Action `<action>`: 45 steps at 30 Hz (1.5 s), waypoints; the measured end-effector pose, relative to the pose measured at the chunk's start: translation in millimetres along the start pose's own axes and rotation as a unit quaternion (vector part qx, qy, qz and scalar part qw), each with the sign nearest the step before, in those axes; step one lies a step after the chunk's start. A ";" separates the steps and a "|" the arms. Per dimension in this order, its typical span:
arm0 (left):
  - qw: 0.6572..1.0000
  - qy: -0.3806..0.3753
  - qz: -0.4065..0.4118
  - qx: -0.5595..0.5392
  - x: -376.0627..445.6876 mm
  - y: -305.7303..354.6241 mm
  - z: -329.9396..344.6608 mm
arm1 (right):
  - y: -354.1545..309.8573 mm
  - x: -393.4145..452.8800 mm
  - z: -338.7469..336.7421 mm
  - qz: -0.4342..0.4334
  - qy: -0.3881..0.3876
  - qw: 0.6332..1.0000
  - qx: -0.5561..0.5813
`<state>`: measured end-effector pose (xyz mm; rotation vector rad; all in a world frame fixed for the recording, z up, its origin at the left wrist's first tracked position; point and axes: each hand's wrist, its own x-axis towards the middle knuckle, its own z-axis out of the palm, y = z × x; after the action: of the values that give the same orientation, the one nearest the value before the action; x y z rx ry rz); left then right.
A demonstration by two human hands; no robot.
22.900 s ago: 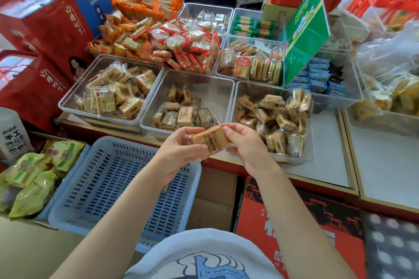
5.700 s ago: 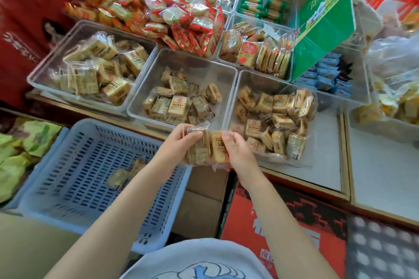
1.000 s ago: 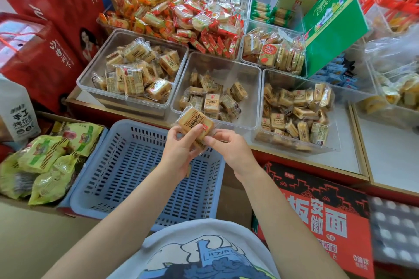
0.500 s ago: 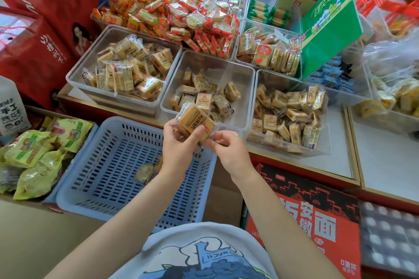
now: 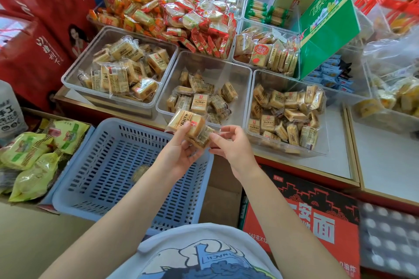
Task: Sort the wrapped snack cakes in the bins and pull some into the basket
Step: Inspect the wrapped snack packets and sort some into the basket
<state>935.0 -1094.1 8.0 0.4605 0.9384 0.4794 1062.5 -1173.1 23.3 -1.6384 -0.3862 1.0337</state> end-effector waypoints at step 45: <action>0.985 -0.022 0.066 0.158 38.8 21.2 15.9 | -15.1 29.9 -25.6 0.009 -0.040 0.999 0.008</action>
<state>964.0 -1057.4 3.1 0.8221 0.9477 0.4403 1103.3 -1162.6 24.6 -1.5917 -0.4155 1.1143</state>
